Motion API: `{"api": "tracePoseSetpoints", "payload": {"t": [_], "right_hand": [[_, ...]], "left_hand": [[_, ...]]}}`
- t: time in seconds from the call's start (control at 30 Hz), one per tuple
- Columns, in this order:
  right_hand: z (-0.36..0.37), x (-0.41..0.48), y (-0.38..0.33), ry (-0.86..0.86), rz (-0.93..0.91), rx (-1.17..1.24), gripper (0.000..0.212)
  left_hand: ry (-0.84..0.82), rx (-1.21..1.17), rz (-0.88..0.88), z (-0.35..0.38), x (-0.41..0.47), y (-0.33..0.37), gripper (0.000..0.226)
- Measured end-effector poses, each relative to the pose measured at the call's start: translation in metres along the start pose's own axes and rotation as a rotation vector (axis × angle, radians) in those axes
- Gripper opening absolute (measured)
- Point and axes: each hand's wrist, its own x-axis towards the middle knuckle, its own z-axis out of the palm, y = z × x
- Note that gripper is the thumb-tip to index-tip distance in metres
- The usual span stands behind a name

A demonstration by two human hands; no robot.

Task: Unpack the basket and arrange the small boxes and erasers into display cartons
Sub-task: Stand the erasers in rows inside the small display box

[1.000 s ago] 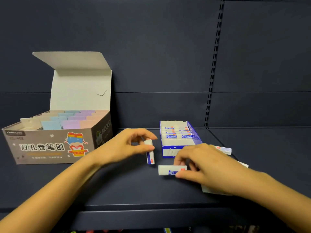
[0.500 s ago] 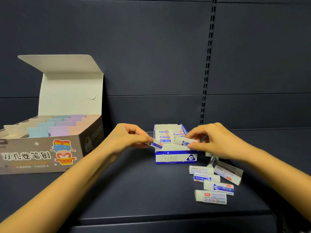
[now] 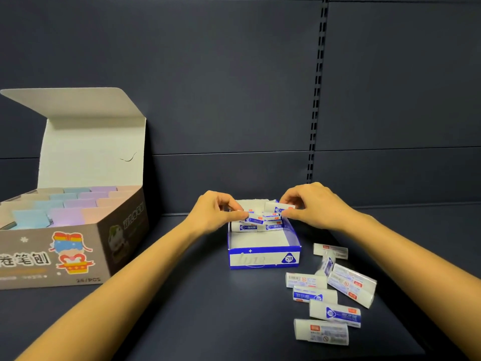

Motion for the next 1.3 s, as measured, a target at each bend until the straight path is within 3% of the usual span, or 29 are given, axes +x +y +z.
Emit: {"api": "tracePoseSetpoints", "payload": {"t": [0.3,0.47,0.7,1.13,1.3], "right_hand": [[0.011,0.014,0.0,-0.085,-0.024,-0.032,0.028],[0.018,0.014,-0.002,-0.125,-0.049,-0.14,0.03],[0.023,0.013,-0.009,-0.113,-0.068,-0.269,0.033],[0.031,0.02,-0.018,-0.101,-0.191,-0.574,0.02],[0.032,0.02,-0.016,-0.021,-0.212,-0.571,0.021]], "left_hand": [[-0.117,0.199,0.017,0.004,0.008,-0.015,0.011],[-0.041,0.57,0.141,0.005,0.011,-0.013,0.015],[-0.137,0.779,0.181,0.006,0.02,-0.003,0.017],[-0.132,0.761,0.134,0.011,0.019,0.001,0.018],[-0.124,0.698,0.104,0.011,0.017,0.001,0.02]]}}
